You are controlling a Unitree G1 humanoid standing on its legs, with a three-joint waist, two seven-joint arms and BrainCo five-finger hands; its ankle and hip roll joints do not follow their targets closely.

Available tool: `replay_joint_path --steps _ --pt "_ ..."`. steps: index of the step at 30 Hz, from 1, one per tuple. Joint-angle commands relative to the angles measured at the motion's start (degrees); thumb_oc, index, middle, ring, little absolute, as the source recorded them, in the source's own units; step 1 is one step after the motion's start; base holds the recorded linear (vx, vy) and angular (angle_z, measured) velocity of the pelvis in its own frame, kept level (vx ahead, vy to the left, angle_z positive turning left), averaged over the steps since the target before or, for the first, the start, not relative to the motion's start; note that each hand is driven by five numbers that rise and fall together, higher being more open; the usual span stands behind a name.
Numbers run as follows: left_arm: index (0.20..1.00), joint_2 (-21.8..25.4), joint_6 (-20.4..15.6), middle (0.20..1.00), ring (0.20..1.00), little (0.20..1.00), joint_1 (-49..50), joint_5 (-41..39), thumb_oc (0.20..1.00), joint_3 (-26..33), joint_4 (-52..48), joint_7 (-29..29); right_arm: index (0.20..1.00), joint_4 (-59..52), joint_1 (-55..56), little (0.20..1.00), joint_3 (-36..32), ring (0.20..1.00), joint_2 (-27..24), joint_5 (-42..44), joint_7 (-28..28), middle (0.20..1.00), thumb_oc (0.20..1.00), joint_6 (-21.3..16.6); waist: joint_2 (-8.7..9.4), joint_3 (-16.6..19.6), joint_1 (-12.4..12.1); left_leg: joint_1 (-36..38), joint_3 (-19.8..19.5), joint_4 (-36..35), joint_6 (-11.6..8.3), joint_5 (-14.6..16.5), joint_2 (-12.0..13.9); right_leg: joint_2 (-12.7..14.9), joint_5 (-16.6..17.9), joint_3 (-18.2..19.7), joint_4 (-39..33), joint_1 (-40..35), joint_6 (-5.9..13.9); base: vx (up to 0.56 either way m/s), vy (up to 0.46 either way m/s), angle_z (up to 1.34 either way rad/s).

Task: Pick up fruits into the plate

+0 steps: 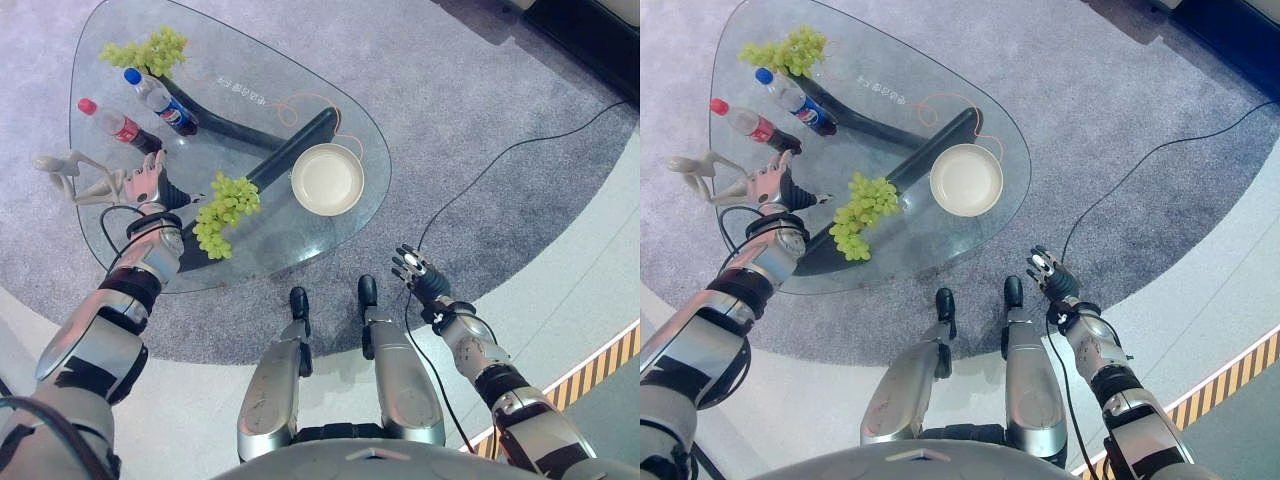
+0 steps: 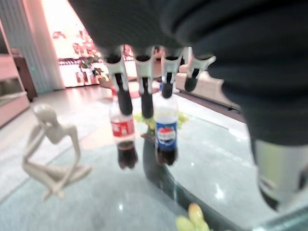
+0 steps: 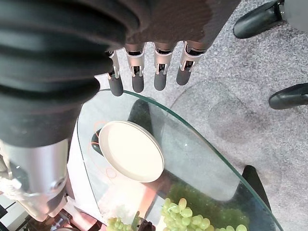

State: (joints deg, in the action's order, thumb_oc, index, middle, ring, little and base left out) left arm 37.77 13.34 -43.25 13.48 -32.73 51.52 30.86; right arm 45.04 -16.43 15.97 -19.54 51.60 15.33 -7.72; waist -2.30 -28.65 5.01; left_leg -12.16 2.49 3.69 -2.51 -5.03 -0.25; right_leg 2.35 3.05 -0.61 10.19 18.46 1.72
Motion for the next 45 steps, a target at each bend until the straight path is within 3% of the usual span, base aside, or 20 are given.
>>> replay_joint_path --steps 1,6,21,31,39,45 --pt "1.0 -0.21 -0.03 1.0 1.0 1.0 0.07 -1.13 1.0 4.0 3.17 1.06 1.0 -2.36 1.95 1.0 0.12 1.0 -0.51 -0.87 0.1 1.0 1.0 -0.37 0.96 1.51 0.13 -2.69 -2.11 6.08 1.78 7.31 -2.37 -0.69 -6.27 -1.48 6.08 2.04 1.03 -0.02 -0.002 -0.07" --pt "1.0 -0.89 1.08 1.0 1.0 1.0 -2.8 -1.05 1.0 2.61 6.79 2.24 1.0 -0.85 -0.34 1.0 1.46 1.0 -0.41 -1.02 0.31 1.0 1.0 -0.65 2.01 -1.14 0.43 -6.49 -1.7 8.77 2.11 7.41 -2.51 -1.74 -5.66 -0.48 7.29 5.44 0.79 -0.03 -0.001 -0.11" --pt "1.0 -3.45 5.03 1.0 1.0 1.0 -7.74 -3.91 1.0 1.71 15.6 4.34 1.0 -0.23 -2.15 1.0 3.28 1.0 0.13 0.15 0.44 1.0 1.0 -2.31 3.03 -1.14 1.7 -21.77 -1.78 14.65 2.32 6.83 -3.33 -5.41 -6.18 1.81 14.1 20.64 -0.02 -0.01 0.005 -0.08" --pt "1.0 -2.33 10.22 1.0 1.0 1.0 -9.18 -3.82 1.0 2.04 16.1 5.75 1.0 -2.79 -1.37 1.0 3.67 1.0 -0.1 1.65 0.34 1.0 1.0 -2.69 4.28 -1.14 1.94 -28.58 -2.04 17.38 2.03 6.88 -3.4 -7.4 -6.55 2.38 17.59 27.33 -0.28 0.0 0.001 0.0" --pt "1.0 0.42 17.64 1.0 1.0 1.0 -12.89 -1.39 1.0 1.92 16.28 10.57 1.0 -3.73 -0.76 1.0 3.93 1.0 -0.27 3.99 1.75 1.0 1.0 -4.29 5.63 -1.14 1.86 -34.53 -2.67 21.09 1.91 8.07 -3.38 -8.17 -6.79 1.96 20.73 32.96 -0.27 -0.01 -0.005 0.0" --pt "1.0 1.52 20.47 1.0 1.0 1.0 -13.62 -2.35 1.0 3.08 16.12 13.11 1.0 -3.89 -0.23 1.0 4.1 1.0 0.07 4.82 2.37 1.0 1.0 -4.59 5.88 -1.14 1.49 -35.65 -3.2 21.68 2.08 8.56 -3.61 -8.17 -6.67 1.58 21.25 34.16 -0.16 0.0 -0.011 0.01"
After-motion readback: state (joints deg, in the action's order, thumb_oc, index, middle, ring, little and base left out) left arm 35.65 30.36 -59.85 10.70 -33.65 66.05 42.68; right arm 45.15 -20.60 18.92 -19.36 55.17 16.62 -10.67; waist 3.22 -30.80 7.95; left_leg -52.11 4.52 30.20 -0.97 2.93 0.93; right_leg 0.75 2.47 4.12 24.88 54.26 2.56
